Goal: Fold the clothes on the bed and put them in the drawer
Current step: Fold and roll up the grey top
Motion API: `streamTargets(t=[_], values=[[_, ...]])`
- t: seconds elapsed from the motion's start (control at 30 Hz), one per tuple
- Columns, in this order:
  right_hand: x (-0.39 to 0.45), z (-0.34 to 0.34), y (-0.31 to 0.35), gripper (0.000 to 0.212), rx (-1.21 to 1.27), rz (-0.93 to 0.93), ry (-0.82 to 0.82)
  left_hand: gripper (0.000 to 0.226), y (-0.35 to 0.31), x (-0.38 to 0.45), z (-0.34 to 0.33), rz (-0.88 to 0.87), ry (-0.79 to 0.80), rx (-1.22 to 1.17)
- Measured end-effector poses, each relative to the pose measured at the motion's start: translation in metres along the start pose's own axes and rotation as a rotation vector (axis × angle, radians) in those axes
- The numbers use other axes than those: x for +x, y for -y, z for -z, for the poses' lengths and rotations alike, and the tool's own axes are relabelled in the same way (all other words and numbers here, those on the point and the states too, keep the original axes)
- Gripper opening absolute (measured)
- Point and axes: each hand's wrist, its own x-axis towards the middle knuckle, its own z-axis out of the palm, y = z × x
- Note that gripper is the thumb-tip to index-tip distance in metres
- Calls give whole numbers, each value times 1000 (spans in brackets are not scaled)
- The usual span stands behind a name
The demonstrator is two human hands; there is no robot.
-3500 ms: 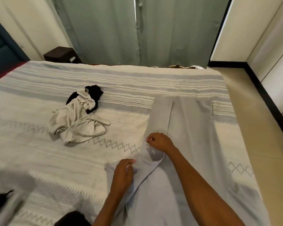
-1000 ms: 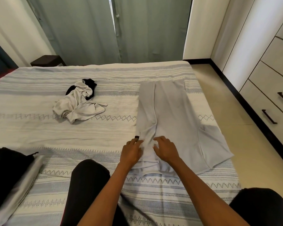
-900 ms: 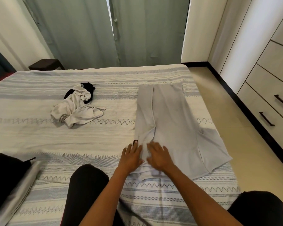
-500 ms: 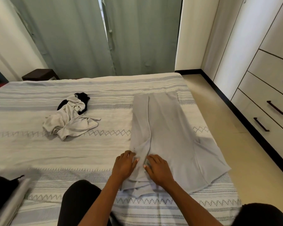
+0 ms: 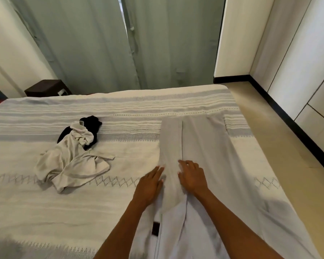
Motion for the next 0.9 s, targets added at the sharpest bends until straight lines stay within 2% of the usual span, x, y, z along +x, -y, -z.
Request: streamTargets(t=[0.13, 0.23, 0.33, 0.43, 0.53, 0.67, 0.77, 0.9], values=[[113, 6, -17, 46, 27, -42, -102, 52, 34, 99, 14, 173, -117, -176], [192, 10, -26, 43, 45, -37, -156, 43, 60, 178, 23, 193, -131, -252], [249, 18, -34, 41, 42, -22, -173, 41, 69, 246, 36, 191, -71, -256], [303, 18, -42, 33, 37, -16, -109, 57, 82, 321, 34, 139, 69, -176], [323, 18, -47, 30, 47, 16, -85, 59, 82, 351, 27, 105, 154, -9], [337, 17, -53, 21, 78, 26, -175, 38, 80, 360, 21, 123, -11, -161], [347, 17, -59, 21, 19, 30, -232, 43, 81, 364, 15, 116, -105, -163], [346, 13, -68, 37, 19, 24, -200, 50, 73, 362, 14, 206, -133, -123]])
